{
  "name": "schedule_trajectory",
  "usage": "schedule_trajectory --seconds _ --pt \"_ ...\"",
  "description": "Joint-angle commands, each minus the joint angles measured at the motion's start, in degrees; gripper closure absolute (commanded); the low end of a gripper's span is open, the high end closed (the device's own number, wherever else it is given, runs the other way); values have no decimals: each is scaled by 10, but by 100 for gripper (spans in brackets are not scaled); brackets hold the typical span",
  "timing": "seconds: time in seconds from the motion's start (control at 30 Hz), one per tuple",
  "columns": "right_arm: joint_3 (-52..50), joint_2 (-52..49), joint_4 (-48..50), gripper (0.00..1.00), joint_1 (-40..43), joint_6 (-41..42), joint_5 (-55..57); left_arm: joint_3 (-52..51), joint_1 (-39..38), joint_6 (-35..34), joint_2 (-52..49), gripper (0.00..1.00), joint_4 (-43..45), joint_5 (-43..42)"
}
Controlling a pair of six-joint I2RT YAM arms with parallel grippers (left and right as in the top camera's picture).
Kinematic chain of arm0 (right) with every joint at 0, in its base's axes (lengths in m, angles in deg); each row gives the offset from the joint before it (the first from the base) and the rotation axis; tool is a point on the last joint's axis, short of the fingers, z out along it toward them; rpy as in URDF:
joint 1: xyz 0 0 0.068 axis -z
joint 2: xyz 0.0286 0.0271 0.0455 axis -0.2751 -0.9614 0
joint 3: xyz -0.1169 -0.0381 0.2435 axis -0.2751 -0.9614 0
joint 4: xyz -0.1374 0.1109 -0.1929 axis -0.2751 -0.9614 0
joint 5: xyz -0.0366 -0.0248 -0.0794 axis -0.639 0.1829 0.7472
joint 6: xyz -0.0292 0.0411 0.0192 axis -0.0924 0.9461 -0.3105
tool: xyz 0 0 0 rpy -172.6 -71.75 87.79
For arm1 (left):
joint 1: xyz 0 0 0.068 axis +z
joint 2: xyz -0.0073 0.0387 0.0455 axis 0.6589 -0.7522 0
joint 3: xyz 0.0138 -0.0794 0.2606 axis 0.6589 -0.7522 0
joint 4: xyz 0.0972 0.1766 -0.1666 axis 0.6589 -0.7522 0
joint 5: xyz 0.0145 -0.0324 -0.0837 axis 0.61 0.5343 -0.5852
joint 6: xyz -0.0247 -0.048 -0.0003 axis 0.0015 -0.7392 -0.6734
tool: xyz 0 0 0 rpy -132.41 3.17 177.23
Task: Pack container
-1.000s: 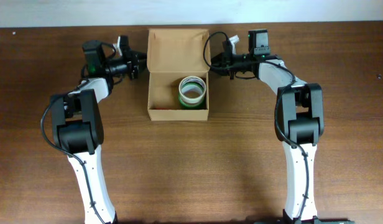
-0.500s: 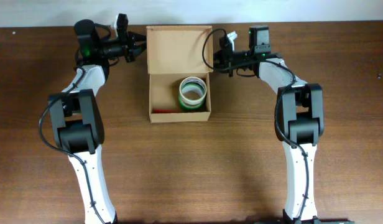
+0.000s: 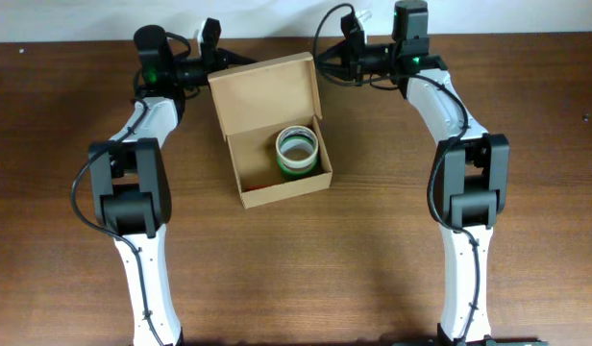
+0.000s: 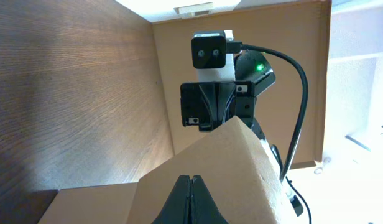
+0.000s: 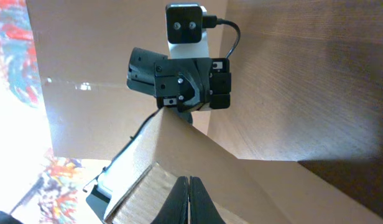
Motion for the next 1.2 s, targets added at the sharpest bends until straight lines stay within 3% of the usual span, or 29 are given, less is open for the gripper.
schedule_trajectory --seconds 0.0,0.43,0.8,1.17 --pt "12 24 1 96 -24 47 19 13 -4 -4 -3 98 4 1" --pt "12 24 1 96 -44 80 49 17 1 11 2 98 9 53" --pt "12 24 -14 96 -52 80 70 17 -9 145 2 98 -180 118" --pt "12 24 -20 96 -54 80 74 36 -7 170 3 98 -224 131"
